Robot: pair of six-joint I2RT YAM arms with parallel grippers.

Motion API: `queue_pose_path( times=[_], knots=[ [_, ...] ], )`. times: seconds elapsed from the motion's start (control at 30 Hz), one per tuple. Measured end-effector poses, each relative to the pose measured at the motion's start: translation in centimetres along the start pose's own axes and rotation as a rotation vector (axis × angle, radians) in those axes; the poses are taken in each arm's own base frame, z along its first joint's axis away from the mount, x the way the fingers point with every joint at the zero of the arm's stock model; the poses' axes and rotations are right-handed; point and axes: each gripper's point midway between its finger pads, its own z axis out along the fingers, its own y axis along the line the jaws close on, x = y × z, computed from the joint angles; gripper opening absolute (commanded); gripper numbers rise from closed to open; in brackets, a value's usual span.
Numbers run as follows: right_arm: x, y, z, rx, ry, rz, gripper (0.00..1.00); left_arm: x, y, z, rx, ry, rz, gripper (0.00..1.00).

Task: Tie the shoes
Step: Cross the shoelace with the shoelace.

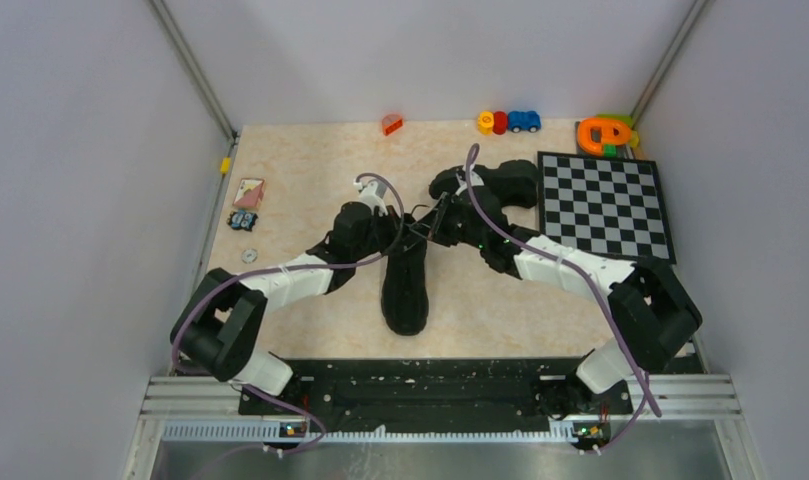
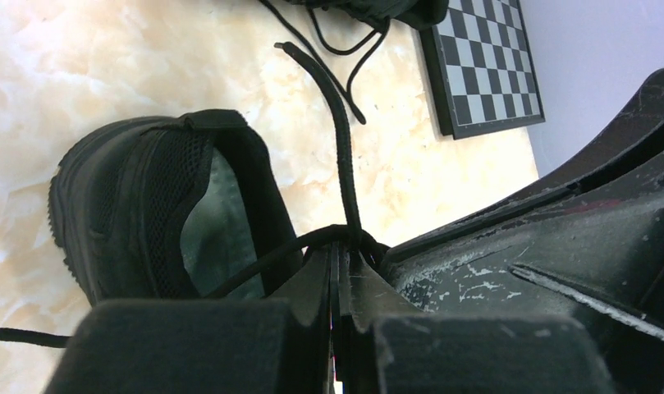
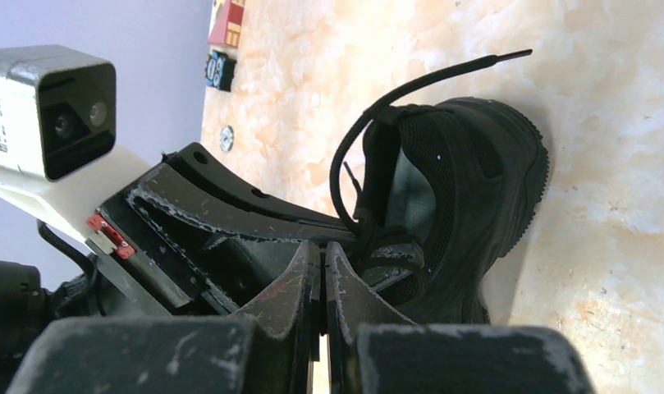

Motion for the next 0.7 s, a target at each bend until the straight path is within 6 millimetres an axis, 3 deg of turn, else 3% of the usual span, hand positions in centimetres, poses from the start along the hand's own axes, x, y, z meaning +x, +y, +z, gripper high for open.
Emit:
queue_pose_path(
  times=[0.3, 0.7],
  knots=[
    [-0.9, -0.5, -0.4, 0.052, -0.051, 0.034, 0.01, 0.5, -1.1, 1.1, 0.109, 0.017, 0.038, 0.00],
    [-0.8, -0.9, -0.4, 0.083, -0.064, 0.089, 0.04, 1.1, -0.8, 1.1, 0.130, 0.033, 0.071, 0.00]
  ],
)
